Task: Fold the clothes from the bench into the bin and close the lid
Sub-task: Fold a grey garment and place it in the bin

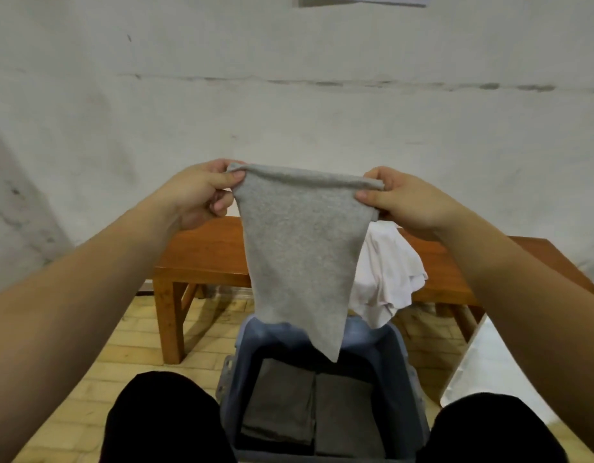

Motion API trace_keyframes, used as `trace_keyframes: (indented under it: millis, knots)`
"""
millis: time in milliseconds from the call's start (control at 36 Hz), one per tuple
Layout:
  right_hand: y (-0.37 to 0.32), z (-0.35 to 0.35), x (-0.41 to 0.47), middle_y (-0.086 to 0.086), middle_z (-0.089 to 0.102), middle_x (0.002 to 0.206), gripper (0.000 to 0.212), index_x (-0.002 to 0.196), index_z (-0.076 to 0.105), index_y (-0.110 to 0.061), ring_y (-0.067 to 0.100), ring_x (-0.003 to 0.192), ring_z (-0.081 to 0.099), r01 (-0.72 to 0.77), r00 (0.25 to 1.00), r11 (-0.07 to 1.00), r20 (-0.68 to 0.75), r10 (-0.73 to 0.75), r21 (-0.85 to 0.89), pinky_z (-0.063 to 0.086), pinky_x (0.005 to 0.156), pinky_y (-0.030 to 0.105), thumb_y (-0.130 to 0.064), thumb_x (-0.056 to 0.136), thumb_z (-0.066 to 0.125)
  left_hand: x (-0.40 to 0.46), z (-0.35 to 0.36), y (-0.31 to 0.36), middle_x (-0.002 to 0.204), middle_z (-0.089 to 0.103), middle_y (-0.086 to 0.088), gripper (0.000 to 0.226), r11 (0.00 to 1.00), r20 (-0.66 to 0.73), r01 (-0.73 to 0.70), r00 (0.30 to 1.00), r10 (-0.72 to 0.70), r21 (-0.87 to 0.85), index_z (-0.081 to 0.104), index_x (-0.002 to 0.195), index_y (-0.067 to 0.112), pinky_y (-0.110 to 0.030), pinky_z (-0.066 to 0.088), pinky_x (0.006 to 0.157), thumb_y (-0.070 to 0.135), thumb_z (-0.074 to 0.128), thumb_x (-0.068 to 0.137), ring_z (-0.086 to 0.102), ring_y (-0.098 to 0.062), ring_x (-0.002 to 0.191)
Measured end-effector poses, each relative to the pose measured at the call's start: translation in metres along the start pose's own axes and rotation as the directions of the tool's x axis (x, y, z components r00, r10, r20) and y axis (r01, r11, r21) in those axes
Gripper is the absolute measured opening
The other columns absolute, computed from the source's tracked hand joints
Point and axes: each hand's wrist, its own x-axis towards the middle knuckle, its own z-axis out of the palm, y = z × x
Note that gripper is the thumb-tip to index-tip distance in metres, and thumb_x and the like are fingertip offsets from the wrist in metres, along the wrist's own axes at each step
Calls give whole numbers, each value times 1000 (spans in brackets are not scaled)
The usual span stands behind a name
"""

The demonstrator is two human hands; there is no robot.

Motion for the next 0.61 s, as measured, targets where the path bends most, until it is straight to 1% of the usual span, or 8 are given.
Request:
trace_keyframes:
  millis: [83, 111, 167, 222, 333, 389, 472, 611]
  knots:
    - [10, 3, 3, 12, 67, 102, 8, 103, 64, -19, 19, 89, 64, -24, 999, 978, 36, 32, -206, 57, 78, 26, -15, 96, 62, 2, -1, -7, 69, 50, -1, 11, 978, 2, 74, 997, -76, 195, 60, 99, 14, -18, 27, 40, 10, 51, 100, 36, -7, 37]
    - [12, 3, 3, 13, 68, 103, 8, 103, 66, -18, 20, 90, 65, -24, 999, 969, 26, 31, -244, 56, 82, 29, -16, 96, 63, 4, -1, -9, 67, 50, -2, 11, 973, 2, 80, 997, -83, 215, 61, 99, 14, -18, 28, 40, 9, 51, 100, 37, -7, 37]
    - [13, 0, 3, 13, 67, 96, 8, 100, 68, -13, 20, 87, 63, 2, 1000, 985, 11, 0, -171, 56, 84, 32, -17, 96, 63, 6, -3, -9, 69, 53, -1, 13, 989, 9, 59, 998, -60, 138, 61, 98, 16, -18, 29, 39, 9, 50, 100, 38, -7, 36]
    - [15, -4, 5, 9, 64, 92, 9, 99, 67, -10, 17, 84, 61, 23, 1000, 997, 5, -23, -68, 55, 78, 28, -16, 96, 61, 7, -5, -8, 68, 56, 1, 15, 999, 14, 39, 999, -39, 36, 61, 97, 18, -17, 30, 39, 8, 50, 99, 42, -7, 36]
    - [23, -8, 15, -3, 66, 82, 8, 91, 68, -17, 10, 77, 63, 40, 999, 999, -22, -40, -26, 54, 73, 26, -16, 96, 62, 16, -2, -13, 63, 57, 3, 17, 999, 31, 37, 999, -36, -33, 61, 93, 21, -16, 32, 37, 7, 51, 97, 48, -7, 39]
    - [27, -10, 23, -5, 69, 84, 10, 90, 70, -22, 11, 81, 65, 37, 998, 999, -45, -35, 35, 55, 77, 29, -18, 96, 63, 24, 0, -14, 62, 56, 5, 19, 997, 32, 36, 999, -33, -73, 61, 92, 23, -17, 32, 37, 7, 52, 97, 48, -6, 39]
    - [30, -14, 34, -1, 71, 93, 8, 99, 70, -19, 17, 89, 68, 56, 994, 991, -101, -44, 123, 57, 78, 34, -21, 95, 64, 36, 3, -12, 63, 59, 6, 18, 991, 9, 30, 1000, -29, -129, 59, 96, 24, -15, 32, 37, 8, 51, 98, 51, -5, 40]
    - [39, -20, 64, -3, 64, 91, 10, 97, 70, -24, 13, 83, 58, 23, 980, 996, -199, -6, 83, 49, 66, 26, -32, 93, 66, 71, 8, -12, 70, 64, 5, 15, 986, -28, 52, 998, -57, -159, 59, 98, 22, -14, 36, 38, 9, 51, 99, 62, -4, 47]
